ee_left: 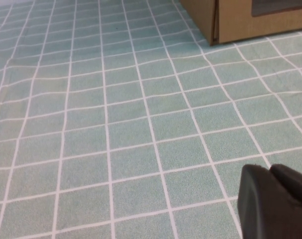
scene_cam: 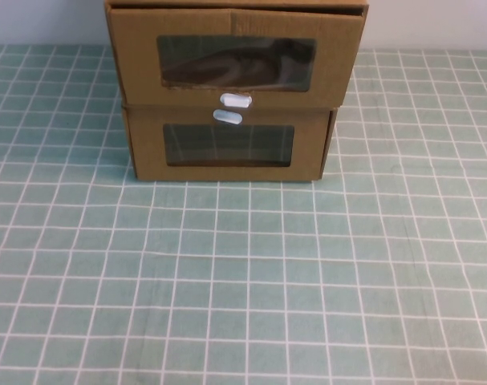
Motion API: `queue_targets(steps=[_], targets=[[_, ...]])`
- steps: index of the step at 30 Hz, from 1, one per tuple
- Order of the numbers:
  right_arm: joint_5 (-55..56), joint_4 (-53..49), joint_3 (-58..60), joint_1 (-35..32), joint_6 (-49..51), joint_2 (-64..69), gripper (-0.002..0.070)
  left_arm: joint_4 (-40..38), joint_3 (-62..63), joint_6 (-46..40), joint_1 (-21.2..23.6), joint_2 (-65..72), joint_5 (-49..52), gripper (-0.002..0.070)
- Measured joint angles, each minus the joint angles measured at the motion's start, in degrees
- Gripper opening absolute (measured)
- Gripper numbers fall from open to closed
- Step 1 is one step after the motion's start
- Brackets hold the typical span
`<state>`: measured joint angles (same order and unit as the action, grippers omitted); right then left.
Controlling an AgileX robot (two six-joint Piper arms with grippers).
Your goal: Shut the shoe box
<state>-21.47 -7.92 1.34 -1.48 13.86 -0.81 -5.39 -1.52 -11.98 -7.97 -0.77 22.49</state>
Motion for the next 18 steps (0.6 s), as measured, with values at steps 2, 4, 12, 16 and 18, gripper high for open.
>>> queue_targets(steps=[2,4,12,16,18], targets=[[-0.06,0.15,0.00,0.00,0.00,0.00,-0.0014,0.00,0.00,0.00,0.00,0.00,0.00,-0.0004],[-0.32,0.62,-0.10,0.00,0.00,0.00,-0.0014,0.00,0.00,0.00,0.00,0.00,0.00,-0.0004],[-0.35,1.30,-0.10,0.00,0.00,0.00,-0.0014,0.00,0.00,0.00,0.00,0.00,0.00,-0.0004],[-0.44,1.30,-0.10,0.00,0.00,0.00,-0.0014,0.00,0.00,0.00,0.00,0.00,0.00,-0.0004],[-0.44,1.43,-0.10,0.00,0.00,0.00,-0.0014,0.00,0.00,0.00,0.00,0.00,0.00,-0.0004]])
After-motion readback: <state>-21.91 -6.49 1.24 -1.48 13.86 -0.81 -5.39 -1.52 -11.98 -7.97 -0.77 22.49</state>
